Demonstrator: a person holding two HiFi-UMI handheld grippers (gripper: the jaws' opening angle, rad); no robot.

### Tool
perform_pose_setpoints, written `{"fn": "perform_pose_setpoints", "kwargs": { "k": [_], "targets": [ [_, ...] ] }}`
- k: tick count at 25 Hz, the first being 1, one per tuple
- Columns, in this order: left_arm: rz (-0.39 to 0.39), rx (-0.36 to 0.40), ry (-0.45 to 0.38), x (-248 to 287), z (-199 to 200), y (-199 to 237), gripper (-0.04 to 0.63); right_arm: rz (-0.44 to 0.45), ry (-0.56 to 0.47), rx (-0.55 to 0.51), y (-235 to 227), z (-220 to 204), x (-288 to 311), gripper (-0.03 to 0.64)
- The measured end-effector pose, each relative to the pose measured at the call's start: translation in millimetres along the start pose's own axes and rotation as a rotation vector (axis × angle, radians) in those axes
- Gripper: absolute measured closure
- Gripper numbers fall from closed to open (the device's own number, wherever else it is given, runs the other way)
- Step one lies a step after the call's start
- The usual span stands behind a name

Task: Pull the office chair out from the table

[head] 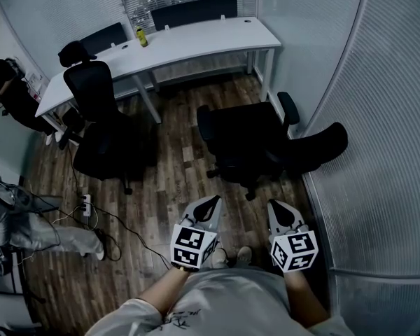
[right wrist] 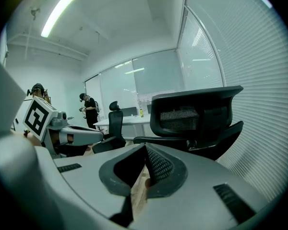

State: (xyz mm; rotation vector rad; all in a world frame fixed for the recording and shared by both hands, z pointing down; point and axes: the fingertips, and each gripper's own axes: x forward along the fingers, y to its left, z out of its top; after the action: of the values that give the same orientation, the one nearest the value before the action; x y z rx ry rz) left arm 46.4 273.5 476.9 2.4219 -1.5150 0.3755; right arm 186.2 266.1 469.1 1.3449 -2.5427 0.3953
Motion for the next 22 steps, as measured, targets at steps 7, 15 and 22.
{"fn": "perform_pose_setpoints", "kwargs": {
  "k": [7, 15, 22],
  "targets": [
    [0.008, 0.001, 0.001, 2.6, 1.9, -2.5, 0.584, 0.022, 0.004, -0.011, -2.9, 2.2, 1.7, 0.609],
    [0.003, -0.020, 0.001, 6.1, 2.8, -1.1, 0.584, 0.039, 0.006, -0.011, -2.7, 4.5, 7.4, 0.609],
    [0.009, -0.024, 0.001, 7.1, 6.2, -0.6, 0.584, 0.044, 0.002, -0.017, -3.3, 10.7, 9.2, 0.609]
  ]
}}
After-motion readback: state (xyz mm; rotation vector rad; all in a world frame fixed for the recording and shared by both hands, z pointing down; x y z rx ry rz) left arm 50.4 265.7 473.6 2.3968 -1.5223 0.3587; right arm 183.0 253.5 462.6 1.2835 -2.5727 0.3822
